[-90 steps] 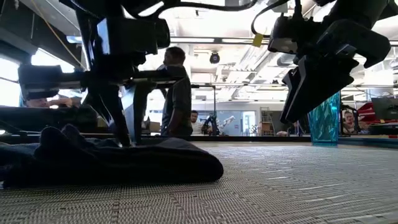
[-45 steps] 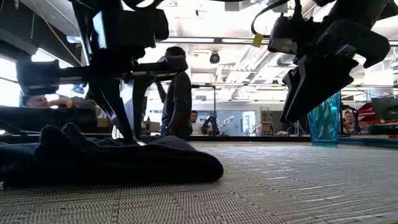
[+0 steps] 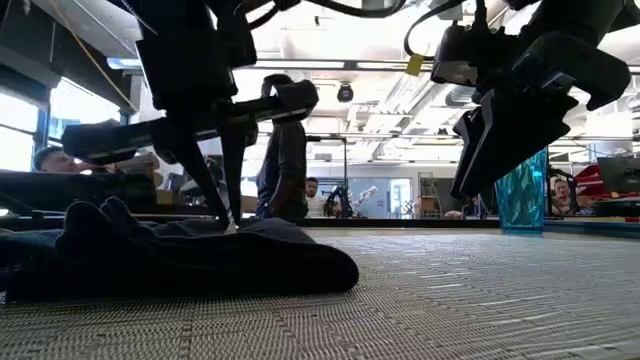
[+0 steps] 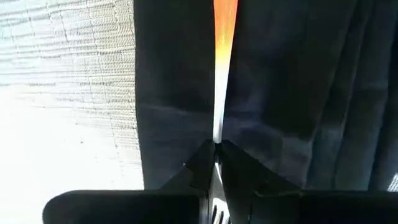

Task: Set table place
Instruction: Put the orange fork on the black napkin, then adjust the gray placemat, then put the orange knife on the gray placemat

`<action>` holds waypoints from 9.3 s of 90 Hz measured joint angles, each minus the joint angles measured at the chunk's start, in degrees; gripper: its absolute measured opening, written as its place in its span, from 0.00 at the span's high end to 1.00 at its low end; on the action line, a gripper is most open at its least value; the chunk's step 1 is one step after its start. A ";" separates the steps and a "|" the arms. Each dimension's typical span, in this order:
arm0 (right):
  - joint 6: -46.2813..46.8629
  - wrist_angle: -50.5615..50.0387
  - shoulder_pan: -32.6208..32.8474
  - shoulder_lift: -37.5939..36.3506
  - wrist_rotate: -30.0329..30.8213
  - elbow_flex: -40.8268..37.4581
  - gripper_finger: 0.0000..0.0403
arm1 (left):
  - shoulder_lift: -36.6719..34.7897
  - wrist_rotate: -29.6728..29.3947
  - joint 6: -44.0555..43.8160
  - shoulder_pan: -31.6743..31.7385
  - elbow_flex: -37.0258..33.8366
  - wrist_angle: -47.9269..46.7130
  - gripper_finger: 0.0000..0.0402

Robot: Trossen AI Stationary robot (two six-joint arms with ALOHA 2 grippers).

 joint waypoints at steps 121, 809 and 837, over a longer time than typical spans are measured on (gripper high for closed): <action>-8.94 -6.09 0.01 -1.77 -3.37 0.00 0.64 | -8.26 -12.13 -97.25 -18.29 -4.68 -1.53 0.78; -4.53 24.19 5.61 -11.92 30.67 -5.55 0.41 | -16.57 -28.32 -36.21 -1.36 -14.01 67.19 0.98; -19.20 54.04 5.14 0.57 43.99 -5.55 0.41 | -9.81 -28.96 -32.05 -1.32 -13.52 80.81 0.98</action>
